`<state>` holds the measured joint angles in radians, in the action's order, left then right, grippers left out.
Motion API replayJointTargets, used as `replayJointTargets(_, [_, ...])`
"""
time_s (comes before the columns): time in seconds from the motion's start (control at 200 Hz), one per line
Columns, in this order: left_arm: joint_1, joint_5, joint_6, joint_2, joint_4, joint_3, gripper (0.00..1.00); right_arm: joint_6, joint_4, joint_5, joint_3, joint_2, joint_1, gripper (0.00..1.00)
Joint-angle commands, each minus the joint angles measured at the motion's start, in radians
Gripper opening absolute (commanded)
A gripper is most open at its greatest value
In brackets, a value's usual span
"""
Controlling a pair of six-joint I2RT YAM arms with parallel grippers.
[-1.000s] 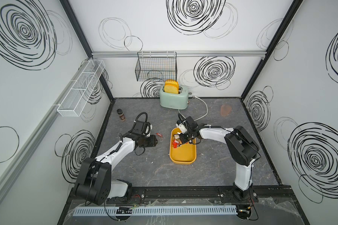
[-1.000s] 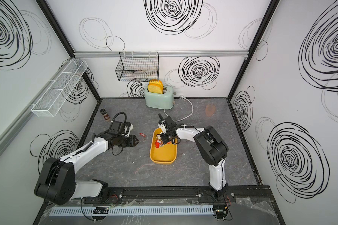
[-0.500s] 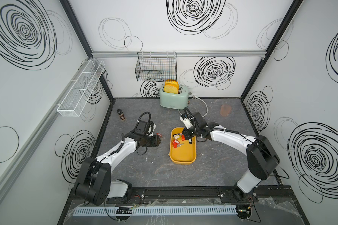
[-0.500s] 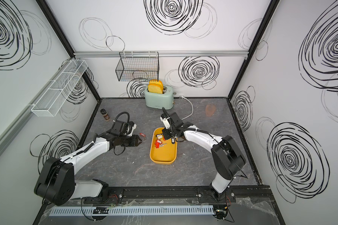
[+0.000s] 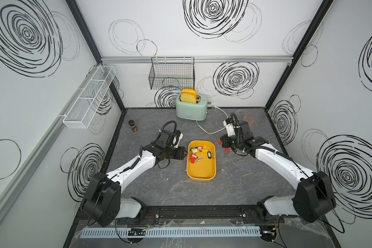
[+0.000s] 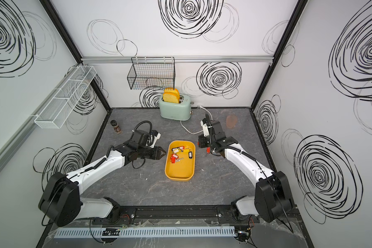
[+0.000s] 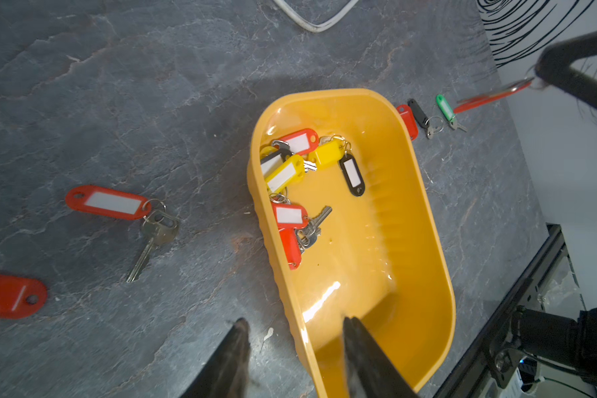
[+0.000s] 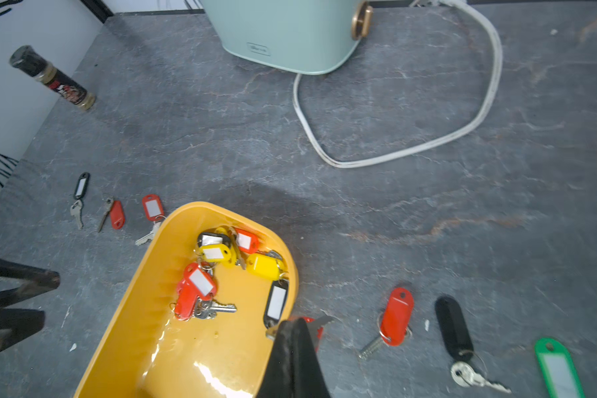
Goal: Take the keys out of the storage box
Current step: Pick up the key from the storage box, then place the key at the center of the board.
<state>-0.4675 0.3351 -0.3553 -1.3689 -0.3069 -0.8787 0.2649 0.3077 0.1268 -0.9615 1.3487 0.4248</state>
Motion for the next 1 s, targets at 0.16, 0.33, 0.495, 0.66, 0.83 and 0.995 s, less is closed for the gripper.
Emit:
replayJointTargets(0.16, [-0.033, 0.011, 0.007, -0.019, 0.054, -0.040, 0.49, 0.051, 0.064, 0.005, 0.112, -0.062, -0.055, 0.01])
replayJointTargets(0.33, [-0.046, 0.007, 0.003, -0.034, 0.057, -0.043, 0.49, 0.081, 0.076, 0.002, 0.170, -0.059, -0.067, 0.00])
replayJointTargets(0.495, [-0.050, -0.001, 0.003, -0.036, 0.055, -0.044, 0.49, 0.100, 0.070, 0.022, 0.221, -0.056, -0.069, 0.01])
replayJointTargets(0.66, [-0.051, -0.004, 0.006, -0.041, 0.053, -0.046, 0.49, 0.111, 0.075, 0.025, 0.250, -0.042, -0.070, 0.01])
replayJointTargets(0.83, [-0.051, -0.007, 0.009, -0.043, 0.049, -0.045, 0.49, 0.123, 0.066, 0.024, 0.292, -0.033, -0.069, 0.01])
replayJointTargets(0.995, [-0.052, -0.013, 0.010, -0.046, 0.051, -0.042, 0.49, 0.143, 0.067, 0.013, 0.305, 0.004, -0.070, 0.03])
